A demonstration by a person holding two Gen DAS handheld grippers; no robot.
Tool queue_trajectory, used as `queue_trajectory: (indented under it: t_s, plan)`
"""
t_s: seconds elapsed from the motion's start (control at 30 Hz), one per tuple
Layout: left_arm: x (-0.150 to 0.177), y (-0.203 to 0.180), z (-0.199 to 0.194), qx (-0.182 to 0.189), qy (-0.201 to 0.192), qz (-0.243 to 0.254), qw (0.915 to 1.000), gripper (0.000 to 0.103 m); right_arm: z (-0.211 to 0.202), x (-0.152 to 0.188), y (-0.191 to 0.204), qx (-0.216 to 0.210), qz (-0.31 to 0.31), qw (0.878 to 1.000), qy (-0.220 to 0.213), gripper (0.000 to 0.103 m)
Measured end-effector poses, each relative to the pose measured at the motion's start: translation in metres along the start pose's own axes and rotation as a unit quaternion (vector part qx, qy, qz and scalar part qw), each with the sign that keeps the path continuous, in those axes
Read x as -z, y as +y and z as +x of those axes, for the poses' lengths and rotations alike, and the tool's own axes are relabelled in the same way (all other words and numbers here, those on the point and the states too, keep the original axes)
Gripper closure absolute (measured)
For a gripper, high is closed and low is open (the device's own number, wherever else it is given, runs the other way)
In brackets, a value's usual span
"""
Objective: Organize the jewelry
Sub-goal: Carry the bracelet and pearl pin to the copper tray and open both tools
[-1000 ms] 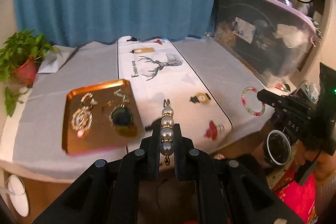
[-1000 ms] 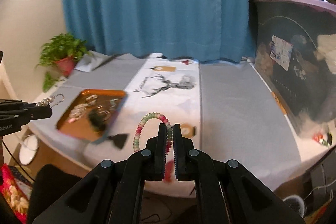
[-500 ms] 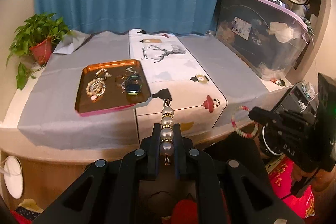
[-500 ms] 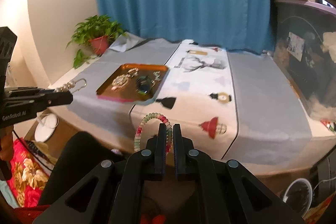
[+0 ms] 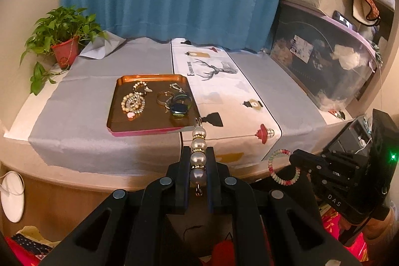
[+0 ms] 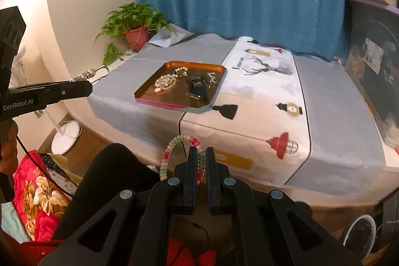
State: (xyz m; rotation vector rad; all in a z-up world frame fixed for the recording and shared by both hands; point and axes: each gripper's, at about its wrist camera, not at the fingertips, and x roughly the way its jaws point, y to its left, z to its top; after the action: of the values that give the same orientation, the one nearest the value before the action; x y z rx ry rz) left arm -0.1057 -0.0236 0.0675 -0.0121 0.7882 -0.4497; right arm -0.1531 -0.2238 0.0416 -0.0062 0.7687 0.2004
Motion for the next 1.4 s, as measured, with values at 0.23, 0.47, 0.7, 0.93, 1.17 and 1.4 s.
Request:
queue_trajectory:
  t_s: [0.23,0.47,0.7,0.93,1.17,1.4]
  plan:
    - [-0.011,0.018,0.006,-0.003,-0.006,-0.008,0.9999,0.094,0.015,-0.018,0.01,-0.004,-0.01,1.0,0.0,0.097]
    - [-0.028,0.05,0.025,-0.029,-0.01,-0.022,0.9993,0.094,0.047,-0.04,0.02,-0.015,-0.023,1.0,0.01,0.097]
    - [-0.053,0.09,0.064,-0.047,-0.005,-0.038,0.9982,0.094,0.101,-0.082,0.033,-0.031,-0.031,0.999,0.005,0.097]
    - [-0.073,0.12,0.116,-0.05,0.01,-0.043,0.9977,0.094,0.17,-0.124,0.046,-0.044,-0.034,0.998,0.006,0.097]
    - [-0.076,0.142,0.171,-0.051,0.041,-0.05,0.9966,0.094,0.233,-0.138,0.051,-0.049,-0.034,0.998,0.028,0.097]
    - [-0.08,0.156,0.217,-0.056,0.056,-0.039,0.9961,0.086,0.277,-0.141,0.05,-0.041,-0.031,0.998,0.041,0.096]
